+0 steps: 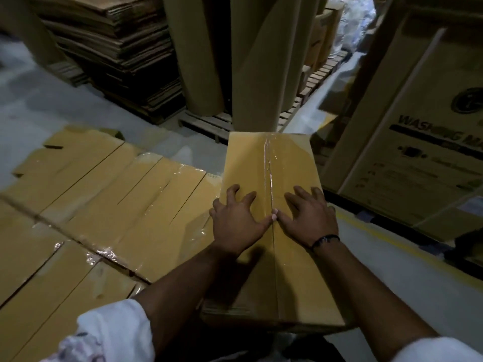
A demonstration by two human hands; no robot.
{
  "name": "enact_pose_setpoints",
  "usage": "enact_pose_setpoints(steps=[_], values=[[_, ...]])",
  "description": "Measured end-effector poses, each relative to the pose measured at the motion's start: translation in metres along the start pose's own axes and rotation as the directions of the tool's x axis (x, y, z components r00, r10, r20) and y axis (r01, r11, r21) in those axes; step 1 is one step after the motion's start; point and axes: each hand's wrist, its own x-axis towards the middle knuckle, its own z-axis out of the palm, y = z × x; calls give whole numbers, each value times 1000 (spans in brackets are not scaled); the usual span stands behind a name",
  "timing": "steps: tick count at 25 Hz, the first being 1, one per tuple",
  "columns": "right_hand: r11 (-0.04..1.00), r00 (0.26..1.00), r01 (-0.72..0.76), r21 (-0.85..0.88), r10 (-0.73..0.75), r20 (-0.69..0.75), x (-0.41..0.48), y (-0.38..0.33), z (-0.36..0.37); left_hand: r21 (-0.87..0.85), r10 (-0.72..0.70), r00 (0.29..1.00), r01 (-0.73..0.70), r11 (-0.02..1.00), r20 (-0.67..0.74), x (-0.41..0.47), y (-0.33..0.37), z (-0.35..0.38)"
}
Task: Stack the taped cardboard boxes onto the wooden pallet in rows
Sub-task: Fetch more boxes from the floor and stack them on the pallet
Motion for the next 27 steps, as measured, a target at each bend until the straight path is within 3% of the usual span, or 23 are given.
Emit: enact_pose_setpoints(steps=[4,9,12,17,27], values=[[981,980,194,-1,-193,44,102,18,15,6,-229,973,229,973,-5,63,15,19],[886,874,460,62,-464,142,208,19,6,-57,-476,868,473,879,-145,107,44,21],[767,758,640,40,-639,132,273,-2,-9,-147,-617,736,602,785,-278,144,54,7],[544,540,837,63,-839,66,335,-70,-9,-274,-783,504,745,608,-365,178,36,-16],[258,227,962,94,-940,255,364,-165,38,-400,-932,157,871,287,-327,184,-8,9]])
